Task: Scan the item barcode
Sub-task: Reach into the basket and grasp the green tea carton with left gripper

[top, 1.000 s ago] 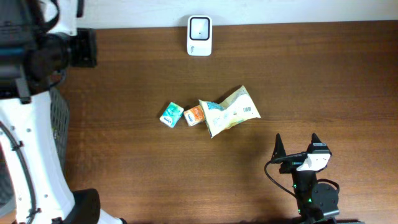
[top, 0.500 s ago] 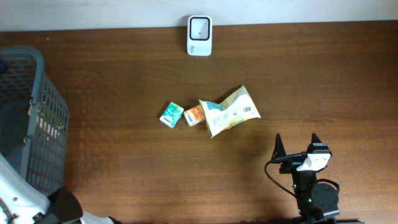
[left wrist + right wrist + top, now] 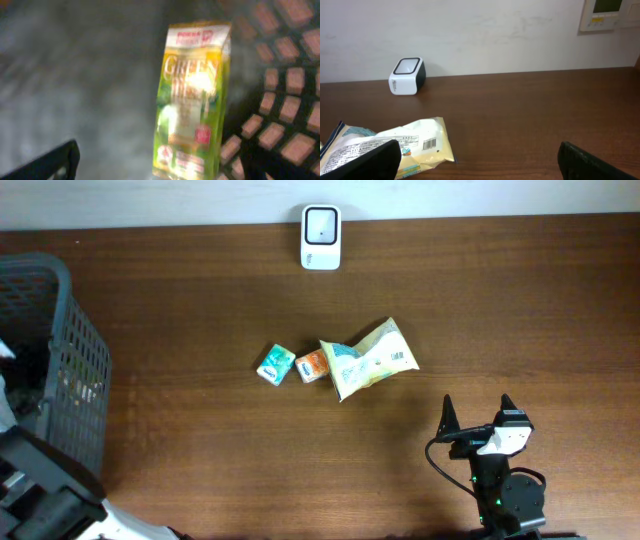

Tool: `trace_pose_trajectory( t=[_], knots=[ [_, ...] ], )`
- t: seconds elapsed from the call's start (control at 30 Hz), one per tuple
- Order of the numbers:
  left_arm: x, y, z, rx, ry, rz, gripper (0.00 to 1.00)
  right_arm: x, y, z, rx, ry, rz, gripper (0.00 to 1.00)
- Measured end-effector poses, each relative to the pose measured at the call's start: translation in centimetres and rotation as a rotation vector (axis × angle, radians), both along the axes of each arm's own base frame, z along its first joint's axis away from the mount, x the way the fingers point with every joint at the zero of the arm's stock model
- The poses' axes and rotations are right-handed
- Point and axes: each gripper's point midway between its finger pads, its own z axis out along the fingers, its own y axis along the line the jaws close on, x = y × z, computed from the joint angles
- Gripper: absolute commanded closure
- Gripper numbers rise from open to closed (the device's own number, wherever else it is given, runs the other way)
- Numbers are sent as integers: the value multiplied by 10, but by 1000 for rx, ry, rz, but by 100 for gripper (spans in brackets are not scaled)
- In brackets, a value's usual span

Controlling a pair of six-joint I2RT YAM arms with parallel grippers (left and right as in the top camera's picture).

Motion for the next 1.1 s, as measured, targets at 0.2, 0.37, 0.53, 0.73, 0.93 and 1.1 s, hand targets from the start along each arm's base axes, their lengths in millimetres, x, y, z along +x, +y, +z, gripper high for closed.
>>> trace_pose_trajectory(
  t=[0.2, 0.37, 0.53, 0.73, 0.93, 1.1],
  knots=[
    [20, -13, -48, -55, -161, -64, 0, 0, 0, 0, -1, -1, 0, 1],
    [44, -23, -60, -82, -220, -129, 25, 0, 0, 0, 0, -1, 0, 1],
    [48, -29, -65, -94, -224, -158, 53, 0, 0, 0, 1, -1, 0, 1],
    [46, -34, -63, -107, -220, -162, 59, 0, 0, 0, 0, -1, 0, 1],
    [36, -46, 39, 47, -335, -183, 54, 0, 0, 0, 0, -1, 0, 1],
    [12, -56, 156, 282, -509, -177, 55, 0, 0, 0, -1, -1, 0, 1]
  ],
)
